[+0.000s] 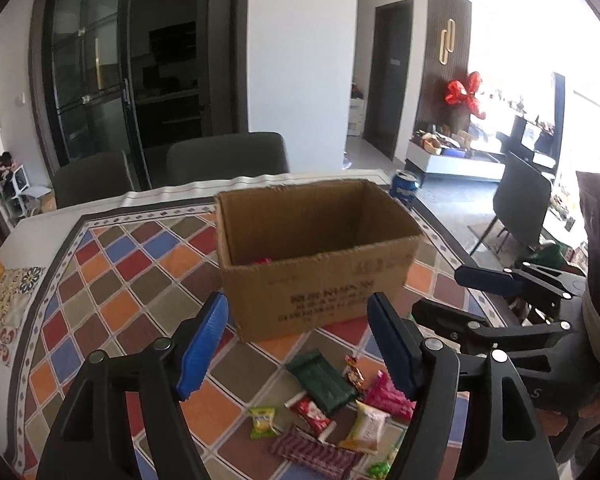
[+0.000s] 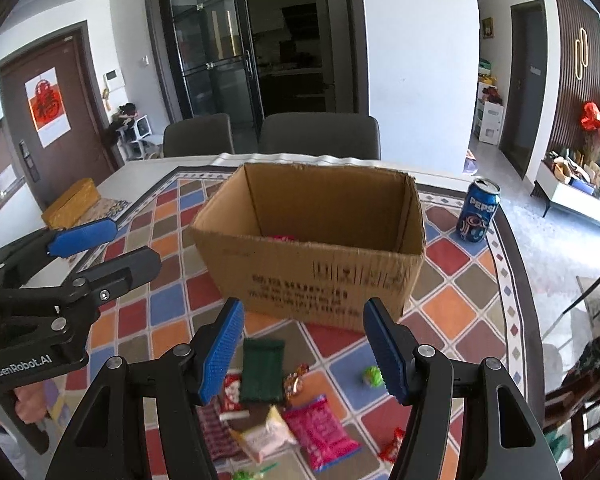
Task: Organize snacks
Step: 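Move both tools back to the snacks and grasp DENMAS bag with left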
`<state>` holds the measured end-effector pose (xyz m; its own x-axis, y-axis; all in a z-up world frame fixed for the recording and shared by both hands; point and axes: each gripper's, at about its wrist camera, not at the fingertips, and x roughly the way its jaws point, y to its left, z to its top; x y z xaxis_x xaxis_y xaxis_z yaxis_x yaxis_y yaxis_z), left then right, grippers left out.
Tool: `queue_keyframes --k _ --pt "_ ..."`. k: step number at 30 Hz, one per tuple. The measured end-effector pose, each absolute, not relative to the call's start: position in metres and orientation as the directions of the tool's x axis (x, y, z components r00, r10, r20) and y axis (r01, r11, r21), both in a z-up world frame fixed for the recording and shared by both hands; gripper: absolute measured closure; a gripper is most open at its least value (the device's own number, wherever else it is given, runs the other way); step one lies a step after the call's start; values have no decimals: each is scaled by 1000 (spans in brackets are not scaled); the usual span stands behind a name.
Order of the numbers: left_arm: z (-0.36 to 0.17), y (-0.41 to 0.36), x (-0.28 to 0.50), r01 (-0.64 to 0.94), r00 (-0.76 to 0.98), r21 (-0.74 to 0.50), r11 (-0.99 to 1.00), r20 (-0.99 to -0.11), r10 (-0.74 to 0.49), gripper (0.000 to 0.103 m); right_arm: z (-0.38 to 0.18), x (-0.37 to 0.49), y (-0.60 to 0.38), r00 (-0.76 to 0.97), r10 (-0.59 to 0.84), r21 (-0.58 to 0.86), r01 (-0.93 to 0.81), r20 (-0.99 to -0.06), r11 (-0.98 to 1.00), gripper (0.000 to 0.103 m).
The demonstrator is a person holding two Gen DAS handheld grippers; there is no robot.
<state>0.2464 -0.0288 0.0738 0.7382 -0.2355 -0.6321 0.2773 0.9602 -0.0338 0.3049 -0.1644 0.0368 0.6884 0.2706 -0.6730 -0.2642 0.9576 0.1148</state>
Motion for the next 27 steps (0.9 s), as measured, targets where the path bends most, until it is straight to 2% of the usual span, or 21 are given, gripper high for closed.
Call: queue_keyframes --k 14,27 --pt "26 -60 213 358 652 -24 934 -710 -268 31 5 259 -188 661 215 94 -214 -719 972 40" --pt "-35 -76 216 386 520 -37 922 -817 -251 31 -49 245 -212 559 156 113 -111 -814 987 40"
